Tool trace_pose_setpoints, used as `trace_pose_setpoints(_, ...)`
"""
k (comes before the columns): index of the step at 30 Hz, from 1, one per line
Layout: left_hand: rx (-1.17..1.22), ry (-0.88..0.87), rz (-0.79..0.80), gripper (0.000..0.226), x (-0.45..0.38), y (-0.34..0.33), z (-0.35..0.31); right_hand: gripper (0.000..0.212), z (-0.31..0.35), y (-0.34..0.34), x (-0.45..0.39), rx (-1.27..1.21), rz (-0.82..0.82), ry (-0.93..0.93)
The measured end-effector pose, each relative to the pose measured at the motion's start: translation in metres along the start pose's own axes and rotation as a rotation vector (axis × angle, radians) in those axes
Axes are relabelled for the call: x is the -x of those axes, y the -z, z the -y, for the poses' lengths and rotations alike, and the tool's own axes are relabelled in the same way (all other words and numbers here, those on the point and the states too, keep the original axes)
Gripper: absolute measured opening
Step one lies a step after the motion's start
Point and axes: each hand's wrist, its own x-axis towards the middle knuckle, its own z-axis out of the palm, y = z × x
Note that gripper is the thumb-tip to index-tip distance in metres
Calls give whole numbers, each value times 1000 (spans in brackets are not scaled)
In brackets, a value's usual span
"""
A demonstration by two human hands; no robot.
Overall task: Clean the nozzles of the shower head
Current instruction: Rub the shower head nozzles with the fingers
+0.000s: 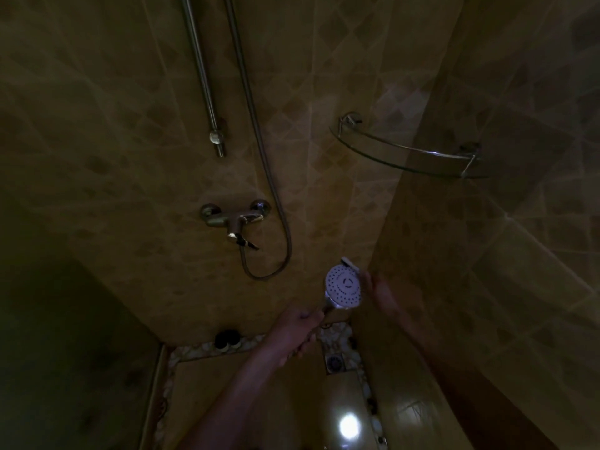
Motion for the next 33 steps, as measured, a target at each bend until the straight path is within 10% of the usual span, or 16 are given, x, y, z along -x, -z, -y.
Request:
trace_pose_setpoints(5, 1, 28, -22, 29, 4, 4, 5, 39, -5, -9, 11, 637, 42, 242)
trace_pose_setpoints(10, -12, 3, -36, 34, 7, 10, 3, 33, -1, -1, 2, -58, -88, -7)
trace_pose_setpoints(15, 0, 27, -60, 34, 10, 12, 3, 49, -9, -15, 26, 648, 16, 186)
trace_pose_setpoints(22, -12, 10, -48, 33, 12, 6, 0, 29, -8, -4, 2, -33, -131, -46)
trace_pose_setpoints(28, -25, 36, -67, 33, 12, 9, 3, 52, -12, -18, 33, 674, -1, 208)
trace_pose_setpoints(33, -20, 17, -51, 33, 11, 11, 4, 37, -3, -1, 8, 198, -40, 29)
